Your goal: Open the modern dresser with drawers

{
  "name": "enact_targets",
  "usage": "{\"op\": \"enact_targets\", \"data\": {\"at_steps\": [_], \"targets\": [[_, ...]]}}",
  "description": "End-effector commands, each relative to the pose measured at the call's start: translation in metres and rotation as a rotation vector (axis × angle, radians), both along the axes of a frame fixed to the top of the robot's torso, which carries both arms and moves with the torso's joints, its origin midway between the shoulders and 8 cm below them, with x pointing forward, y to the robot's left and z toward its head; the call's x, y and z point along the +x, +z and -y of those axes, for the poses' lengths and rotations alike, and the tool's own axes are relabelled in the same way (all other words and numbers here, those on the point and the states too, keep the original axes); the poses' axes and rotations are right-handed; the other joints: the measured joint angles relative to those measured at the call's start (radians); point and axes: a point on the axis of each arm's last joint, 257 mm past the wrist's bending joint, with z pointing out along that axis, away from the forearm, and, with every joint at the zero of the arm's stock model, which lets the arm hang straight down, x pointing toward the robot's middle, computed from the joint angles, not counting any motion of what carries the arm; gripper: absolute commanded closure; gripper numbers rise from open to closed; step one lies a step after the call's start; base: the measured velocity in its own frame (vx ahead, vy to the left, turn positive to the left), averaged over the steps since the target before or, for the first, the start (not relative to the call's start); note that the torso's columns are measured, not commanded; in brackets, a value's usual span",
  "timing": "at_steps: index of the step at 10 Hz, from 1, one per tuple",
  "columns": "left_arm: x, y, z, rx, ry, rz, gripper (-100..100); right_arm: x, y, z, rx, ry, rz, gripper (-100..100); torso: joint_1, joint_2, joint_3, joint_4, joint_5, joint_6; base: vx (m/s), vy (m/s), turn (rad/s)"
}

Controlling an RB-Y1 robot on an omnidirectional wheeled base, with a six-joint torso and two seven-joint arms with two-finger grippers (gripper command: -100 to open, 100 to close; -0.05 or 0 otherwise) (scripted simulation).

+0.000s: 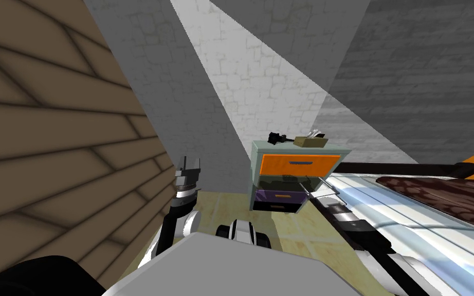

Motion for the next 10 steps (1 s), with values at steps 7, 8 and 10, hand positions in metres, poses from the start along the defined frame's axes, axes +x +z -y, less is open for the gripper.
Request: {"op": "enact_targets", "data": {"at_steps": [7, 8, 10], "targets": [[0.0, 0.0, 0.0, 0.0, 0.0, 0.0, 0, 0.005, -0.009, 0.057, -0.319, -0.12, -0.031, -100, 0.001, 0.0, 0.0, 0.0, 0.0, 0.0, 0.062, 0.071, 0.006], [0.0, 0.0, 0.0, 0.0, 0.0, 0.0, 0, 0.005, -0.009, 0.07, -0.381, -0.143, -0.039, -100, 0.0, 0.0, 0.0, 0.0, 0.0, 0.0, 0.061, 0.086, 0.009], [0.0, 0.0, 0.0, 0.0, 0.0, 0.0, 0, 0.006, -0.008, 0.082, -0.45, -0.165, -0.043, -100, 0.0, 0.0, 0.0, 0.0, 0.0, 0.0, 0.058, 0.057, 0.005]]}}
